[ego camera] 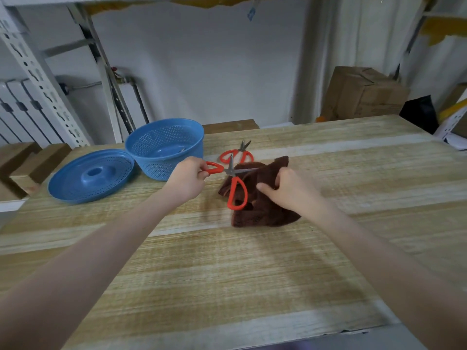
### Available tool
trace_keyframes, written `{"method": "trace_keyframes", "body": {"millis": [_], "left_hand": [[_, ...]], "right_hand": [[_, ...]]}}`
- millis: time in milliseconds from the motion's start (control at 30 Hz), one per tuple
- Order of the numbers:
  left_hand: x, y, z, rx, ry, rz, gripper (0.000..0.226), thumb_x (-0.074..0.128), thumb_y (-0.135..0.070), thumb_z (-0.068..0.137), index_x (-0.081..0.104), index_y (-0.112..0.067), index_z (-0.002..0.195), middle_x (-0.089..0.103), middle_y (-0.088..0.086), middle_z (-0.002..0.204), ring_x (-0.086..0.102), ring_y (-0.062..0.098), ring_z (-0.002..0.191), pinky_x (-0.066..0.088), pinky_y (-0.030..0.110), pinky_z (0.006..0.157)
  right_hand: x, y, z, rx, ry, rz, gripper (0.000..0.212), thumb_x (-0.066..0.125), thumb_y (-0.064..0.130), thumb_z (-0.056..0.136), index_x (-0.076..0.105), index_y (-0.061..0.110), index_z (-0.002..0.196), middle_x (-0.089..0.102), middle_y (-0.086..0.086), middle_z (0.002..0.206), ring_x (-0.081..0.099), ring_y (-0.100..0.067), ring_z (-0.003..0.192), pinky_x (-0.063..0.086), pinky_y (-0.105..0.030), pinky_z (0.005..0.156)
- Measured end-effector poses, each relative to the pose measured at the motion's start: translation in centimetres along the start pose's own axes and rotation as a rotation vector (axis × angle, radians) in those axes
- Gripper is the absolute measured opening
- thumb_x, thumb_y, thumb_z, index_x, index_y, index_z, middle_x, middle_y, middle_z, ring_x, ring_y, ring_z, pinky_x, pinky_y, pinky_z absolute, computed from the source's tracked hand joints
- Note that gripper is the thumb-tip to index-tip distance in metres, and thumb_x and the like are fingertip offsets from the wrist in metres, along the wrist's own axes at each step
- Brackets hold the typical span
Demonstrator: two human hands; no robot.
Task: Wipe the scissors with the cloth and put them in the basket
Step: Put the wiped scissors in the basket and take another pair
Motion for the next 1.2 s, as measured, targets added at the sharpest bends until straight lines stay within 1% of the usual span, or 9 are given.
{"method": "trace_keyframes", "body": {"millis": [133,267,500,633,833,967,1067,1133,1200], "left_hand": [[0.7,-0.9,-0.3,0.079,0.033,-0.033,0.011,0.054,-0.007,0.095,0.063,-0.006,0.1,0.059,0.01,0.123,0.053,0.025,0.117,0.038,0.03,0.096],[1.1,-1.6,-0.8,0.149,0.039,-0.069,0.011,0.054,-0.005,0.095,0.063,-0.003,0.102,0.055,0.008,0.135,0.048,0.023,0.126,0.03,0.022,0.099],[1.5,-3.0,-1.4,0.352,0.156,-0.059,0.007,0.056,-0.002,0.093,0.062,-0.005,0.094,0.05,0.001,0.141,0.044,0.016,0.131,0.032,0.022,0.101],[1.8,-3.6,-1.4,0.424,0.191,0.011,0.012,0.057,-0.003,0.092,0.065,-0.004,0.1,0.049,0.003,0.142,0.045,0.017,0.13,0.033,0.021,0.103],[1.7,-4.4,-1.5,0.463,0.176,-0.003,0.021,0.058,0.002,0.089,0.067,-0.003,0.106,0.059,0.006,0.117,0.055,0.019,0.11,0.042,0.023,0.093],[1.9,-4.3,-1.5,0.497,0.156,0.032,0.016,0.059,0.007,0.085,0.065,0.006,0.1,0.06,0.013,0.108,0.056,0.028,0.105,0.037,0.019,0.085],[1.8,-4.0,-1.4,0.518,0.159,0.027,0.011,0.061,0.003,0.087,0.065,0.006,0.096,0.059,0.017,0.108,0.057,0.029,0.101,0.045,0.032,0.087],[1.6,-3.9,-1.3,0.524,0.156,0.02,0.009,0.06,0.003,0.087,0.064,0.004,0.095,0.059,0.015,0.107,0.057,0.028,0.1,0.047,0.038,0.087],[1.3,-4.0,-1.2,0.529,0.144,0.009,0.011,0.059,0.005,0.085,0.065,0.003,0.095,0.059,0.01,0.108,0.056,0.024,0.102,0.045,0.033,0.088]], "right_hand": [[1.7,0.2,0.5,-0.043,0.093,0.15,0.022,0.064,0.04,0.089,0.067,0.02,0.082,0.066,0.004,0.08,0.065,-0.019,0.082,0.056,-0.036,0.07],[0.2,-1.6,1.2,-0.006,-0.034,0.429,0.006,0.064,0.028,0.091,0.061,0.023,0.09,0.058,0.008,0.08,0.06,-0.019,0.084,0.045,-0.03,0.072],[-2.1,-5.4,1.4,0.108,-0.185,0.937,0.015,0.04,0.025,0.104,0.049,0.014,0.104,0.057,-0.003,0.102,0.055,-0.019,0.096,0.044,-0.03,0.075],[-4.5,-3.6,0.9,-0.057,-0.235,1.125,0.017,0.041,0.025,0.104,0.049,0.011,0.098,0.055,-0.004,0.093,0.054,-0.016,0.088,0.046,-0.031,0.078],[-3.2,5.7,-1.4,-0.538,0.001,0.511,0.014,0.05,0.029,0.099,0.054,0.019,0.09,0.056,0.009,0.089,0.053,-0.009,0.084,0.041,-0.031,0.084],[-0.9,7.1,-1.4,-0.523,0.058,0.201,0.024,0.04,0.043,0.099,0.05,0.023,0.091,0.053,0.01,0.096,0.047,-0.008,0.093,0.027,-0.048,0.112],[-1.1,6.7,-1.0,-0.491,0.017,0.226,0.032,0.039,0.051,0.097,0.05,0.023,0.108,0.057,0.007,0.109,0.052,-0.013,0.1,0.033,-0.048,0.107],[-0.8,6.6,-1.0,-0.49,0.061,0.154,0.06,0.042,0.067,0.087,0.047,0.021,0.126,0.055,0.005,0.128,0.052,-0.017,0.117,0.035,-0.046,0.106],[-0.9,6.3,-1.1,-0.479,0.024,0.086,0.066,0.051,0.071,0.08,0.05,0.023,0.125,0.056,0.007,0.122,0.054,-0.017,0.111,0.039,-0.044,0.101]]}}
Point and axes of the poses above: each hand's wrist, its own z-axis towards the middle knuckle, its own x-axis out of the palm, y = z × x, the point moved 9 cm from there along z, towards the middle knuckle
